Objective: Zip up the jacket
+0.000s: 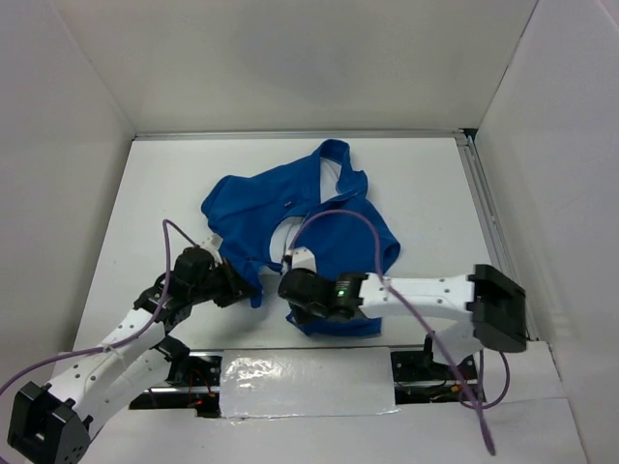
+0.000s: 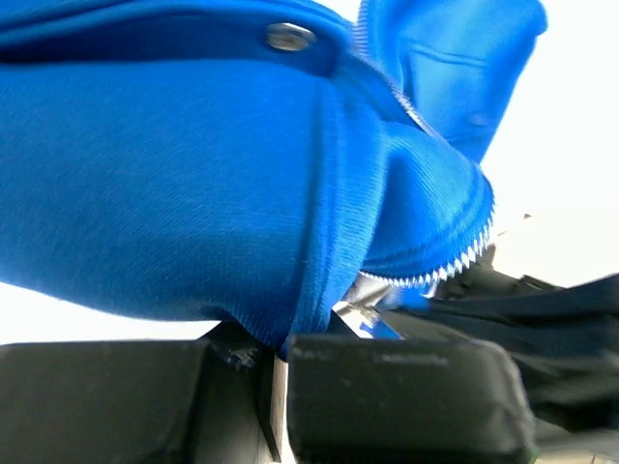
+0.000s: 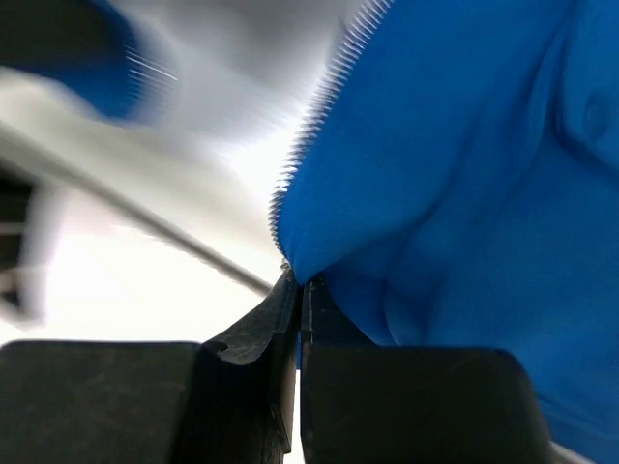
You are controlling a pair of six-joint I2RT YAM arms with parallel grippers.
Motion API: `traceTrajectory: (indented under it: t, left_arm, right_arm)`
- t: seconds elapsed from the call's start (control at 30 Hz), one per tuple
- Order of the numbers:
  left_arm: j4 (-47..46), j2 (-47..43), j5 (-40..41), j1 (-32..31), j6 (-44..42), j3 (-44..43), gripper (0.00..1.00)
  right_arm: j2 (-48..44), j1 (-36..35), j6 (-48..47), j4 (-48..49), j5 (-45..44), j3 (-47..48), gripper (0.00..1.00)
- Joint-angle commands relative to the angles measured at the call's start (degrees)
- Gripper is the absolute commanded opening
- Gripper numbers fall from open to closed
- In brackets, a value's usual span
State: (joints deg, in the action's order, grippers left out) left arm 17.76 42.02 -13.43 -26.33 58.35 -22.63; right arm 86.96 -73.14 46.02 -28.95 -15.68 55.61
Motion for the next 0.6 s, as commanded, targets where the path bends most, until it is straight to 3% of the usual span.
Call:
traceTrajectory:
  t: [0.0, 0.2, 0.27, 0.47, 0.57]
  left_arm:
    - [-4.3, -0.1, -4.8, 0.0, -2.4, -5.7, 0.00]
    - [-7.9, 2.1, -7.3, 0.0, -3.9, -13.1, 0.00]
    - [-9.8, 2.9, -8.6, -0.1, -3.9, -16.8, 0.00]
    - [-14.1, 3.1, -9.3, -0.1, -1.8, -20.8, 0.00]
    - [-16.4, 4.2, -9.1, -0.1, -0.2, -21.5, 0.00]
  right_arm:
    - [-10.5, 3.0, -7.4, 10.9, -0.7, -0.5, 0.00]
    - [-24.1, 7.5, -13.1, 28.5, 0.0, -10.2, 0.00]
    - [-28.0, 9.4, -13.7, 38.7, 0.6, -14.0, 0.00]
    - [-31.2, 13.6, -15.3, 48.0, 4.5, -19.3, 0.00]
    - [-33.2, 15.9, -17.1, 54.6, 12.4, -22.2, 0.00]
